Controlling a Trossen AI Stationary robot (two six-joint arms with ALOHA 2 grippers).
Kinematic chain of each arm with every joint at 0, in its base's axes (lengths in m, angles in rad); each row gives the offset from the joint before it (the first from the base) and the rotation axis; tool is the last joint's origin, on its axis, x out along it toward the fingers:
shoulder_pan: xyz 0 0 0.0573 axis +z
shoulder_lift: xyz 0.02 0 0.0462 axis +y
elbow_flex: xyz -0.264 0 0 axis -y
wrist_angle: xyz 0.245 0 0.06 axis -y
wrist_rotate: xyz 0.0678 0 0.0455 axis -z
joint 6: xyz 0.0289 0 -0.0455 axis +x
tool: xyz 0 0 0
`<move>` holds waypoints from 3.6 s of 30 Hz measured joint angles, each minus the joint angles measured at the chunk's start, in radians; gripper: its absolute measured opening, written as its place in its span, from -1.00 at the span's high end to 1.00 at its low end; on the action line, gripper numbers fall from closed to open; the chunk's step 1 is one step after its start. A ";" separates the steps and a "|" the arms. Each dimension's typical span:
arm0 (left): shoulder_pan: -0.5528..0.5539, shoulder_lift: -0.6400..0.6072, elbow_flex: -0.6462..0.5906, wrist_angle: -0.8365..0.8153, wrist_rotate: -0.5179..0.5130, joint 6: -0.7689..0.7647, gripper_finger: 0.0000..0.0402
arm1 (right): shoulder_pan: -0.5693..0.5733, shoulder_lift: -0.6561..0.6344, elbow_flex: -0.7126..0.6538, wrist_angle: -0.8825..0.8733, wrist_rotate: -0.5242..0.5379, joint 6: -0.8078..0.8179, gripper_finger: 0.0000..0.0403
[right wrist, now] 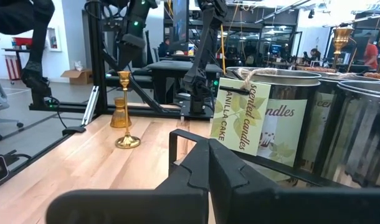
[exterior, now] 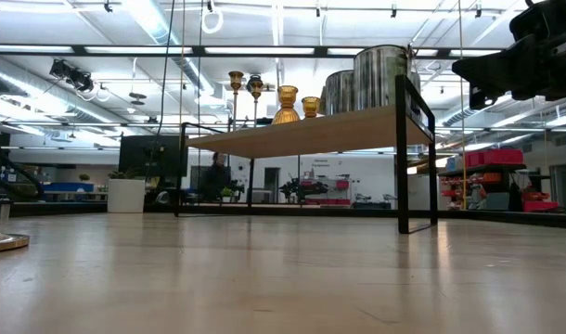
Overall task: Pick & Place candle stick holders
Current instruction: Put the yellow candle holder on the shelf aligned with the other yellow candle holders
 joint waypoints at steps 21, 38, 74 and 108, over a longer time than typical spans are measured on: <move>-0.077 0.087 -0.134 0.173 -0.069 -0.118 0.01 | 0.000 0.000 0.000 0.000 0.000 0.000 0.99; -0.073 0.089 -0.196 0.244 -0.112 -0.161 0.02 | 0.000 0.000 0.000 0.000 0.000 0.000 0.99; -0.074 0.244 -0.196 0.229 -0.103 -0.156 0.02 | 0.000 0.000 0.000 0.000 0.000 0.000 0.99; -0.073 0.244 -0.196 0.228 -0.011 -0.156 0.70 | 0.000 0.000 0.000 0.000 0.000 0.000 0.99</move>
